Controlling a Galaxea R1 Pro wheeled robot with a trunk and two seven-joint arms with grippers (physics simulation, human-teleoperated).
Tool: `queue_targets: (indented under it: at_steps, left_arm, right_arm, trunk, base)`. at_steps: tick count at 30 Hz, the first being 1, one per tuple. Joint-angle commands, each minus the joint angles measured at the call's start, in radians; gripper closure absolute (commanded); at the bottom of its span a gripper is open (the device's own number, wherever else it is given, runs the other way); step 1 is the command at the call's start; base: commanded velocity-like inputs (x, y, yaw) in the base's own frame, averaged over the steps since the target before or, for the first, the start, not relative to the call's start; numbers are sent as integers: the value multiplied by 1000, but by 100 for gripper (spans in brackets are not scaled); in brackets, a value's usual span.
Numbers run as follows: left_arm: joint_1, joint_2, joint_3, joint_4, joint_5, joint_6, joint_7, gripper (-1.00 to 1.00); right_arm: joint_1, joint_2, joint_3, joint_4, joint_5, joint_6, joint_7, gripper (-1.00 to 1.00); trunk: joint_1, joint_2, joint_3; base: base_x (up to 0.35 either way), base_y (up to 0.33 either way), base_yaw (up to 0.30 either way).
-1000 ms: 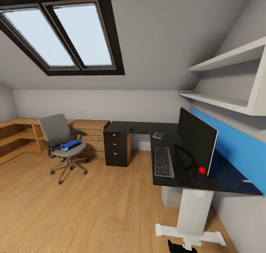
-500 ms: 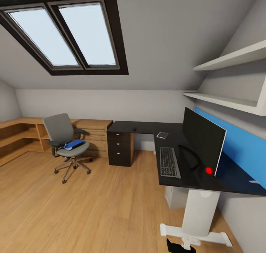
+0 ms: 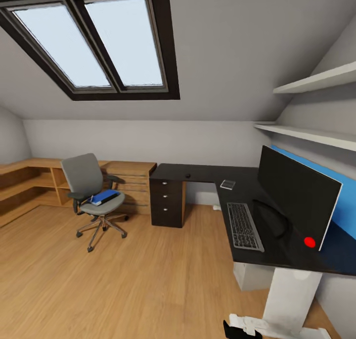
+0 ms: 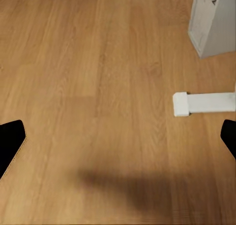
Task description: In the bedroom, organize the workspace by keeping the computer under the desk, ensuring the monitor is on the desk, placing the keyboard on the desk next to the monitor, placing the mouse on the desk next to the keyboard, moving the folder from the swivel chair onto the desk next to the mouse, stacking the notebook on top of the folder with the pen on top of the notebook, and positioning the swivel chair next to the desk.
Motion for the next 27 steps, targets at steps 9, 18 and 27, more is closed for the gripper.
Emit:
queue_targets:
  at_steps: [9, 18, 27]
  left_arm:
    - [-1, -1, -3, 1, 9, -3, -4, -100]
    - [-1, -1, -3, 1, 9, -3, -5, -100]
    - [-1, -1, -3, 3, 9, -3, -5, -100]
  right_arm:
    - [-1, 18, 6, 3, -11, -4, 6, -100]
    - [-1, 19, 5, 2, -12, -4, 5, -100]
    - [-1, 19, 5, 2, -10, -3, 5, -100]
  trunk:
    - [1, -1, -1]
    - [1, -1, -8]
    - [1, -1, -12]
  base:
    - [283, 234, -96]
    - [278, 248, -226]
    - [278, 248, -100]
